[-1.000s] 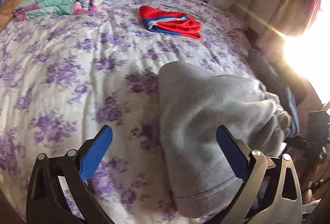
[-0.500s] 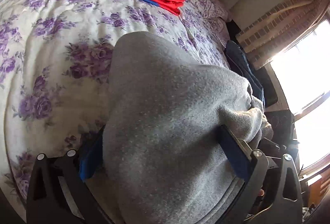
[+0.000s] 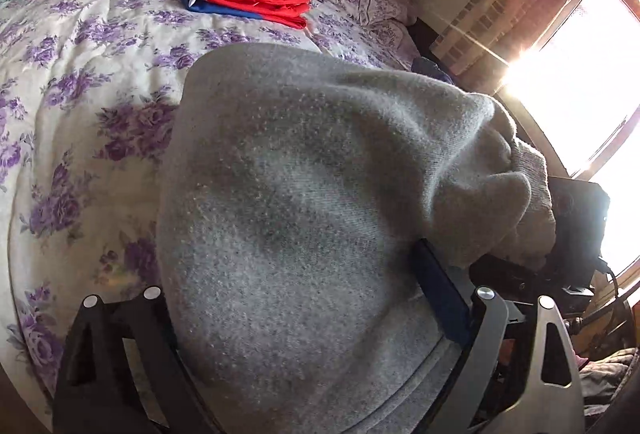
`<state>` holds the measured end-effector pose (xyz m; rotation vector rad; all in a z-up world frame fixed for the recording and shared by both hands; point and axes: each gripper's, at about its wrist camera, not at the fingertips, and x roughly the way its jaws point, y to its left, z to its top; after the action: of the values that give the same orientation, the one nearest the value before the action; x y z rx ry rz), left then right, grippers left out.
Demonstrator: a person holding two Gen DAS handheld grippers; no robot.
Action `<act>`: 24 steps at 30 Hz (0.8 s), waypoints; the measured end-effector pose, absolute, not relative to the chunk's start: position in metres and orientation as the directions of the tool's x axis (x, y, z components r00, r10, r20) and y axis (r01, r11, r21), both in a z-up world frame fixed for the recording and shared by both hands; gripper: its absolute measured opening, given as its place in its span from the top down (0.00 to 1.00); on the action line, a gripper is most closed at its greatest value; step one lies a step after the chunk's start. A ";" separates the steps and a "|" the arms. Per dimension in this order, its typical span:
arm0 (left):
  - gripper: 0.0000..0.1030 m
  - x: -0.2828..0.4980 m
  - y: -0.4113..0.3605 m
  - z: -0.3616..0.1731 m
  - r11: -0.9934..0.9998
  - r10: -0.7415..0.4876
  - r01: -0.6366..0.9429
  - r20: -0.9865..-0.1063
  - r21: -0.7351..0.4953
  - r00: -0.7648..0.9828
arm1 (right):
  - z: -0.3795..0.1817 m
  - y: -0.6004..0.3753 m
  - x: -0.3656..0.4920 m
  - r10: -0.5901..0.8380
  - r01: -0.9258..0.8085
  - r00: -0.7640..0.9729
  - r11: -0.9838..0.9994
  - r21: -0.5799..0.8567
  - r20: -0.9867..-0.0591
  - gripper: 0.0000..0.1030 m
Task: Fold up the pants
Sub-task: 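Lift the folded sweatshirt with both grippers and carry it toward the red garment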
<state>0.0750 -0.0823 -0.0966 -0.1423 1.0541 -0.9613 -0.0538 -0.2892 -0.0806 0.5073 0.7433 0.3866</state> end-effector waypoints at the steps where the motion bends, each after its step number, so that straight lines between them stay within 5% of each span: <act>1: 0.05 0.079 -0.080 -0.101 0.610 -0.720 0.595 -0.680 -0.523 0.141 | -0.085 -0.291 -0.052 0.504 -0.147 0.671 0.809 0.570 -0.543 0.43; 8: 0.05 0.101 -0.087 -0.110 0.612 -0.739 0.535 -0.663 -0.582 0.124 | -0.100 -0.308 -0.039 0.560 -0.118 0.662 0.734 0.669 -0.498 0.43; 10: 0.23 0.096 -0.090 -0.104 0.579 -0.768 0.545 -0.630 -0.606 0.115 | -0.103 -0.315 -0.046 0.565 -0.111 0.669 0.718 0.687 -0.483 0.45; 15: 0.38 0.079 -0.091 -0.079 0.577 -0.776 0.563 -0.612 -0.591 0.153 | -0.094 -0.318 -0.061 0.570 -0.132 0.690 0.705 0.697 -0.446 0.46; 24: 0.38 0.070 -0.095 -0.027 0.595 -0.767 0.597 -0.602 -0.538 0.222 | -0.047 -0.323 -0.069 0.579 -0.208 0.699 0.726 0.655 -0.420 0.46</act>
<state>0.0697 -0.0951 -0.0267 -0.2083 0.9571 -0.9513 -0.0685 -0.3232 -0.0470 0.6130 0.6604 0.4700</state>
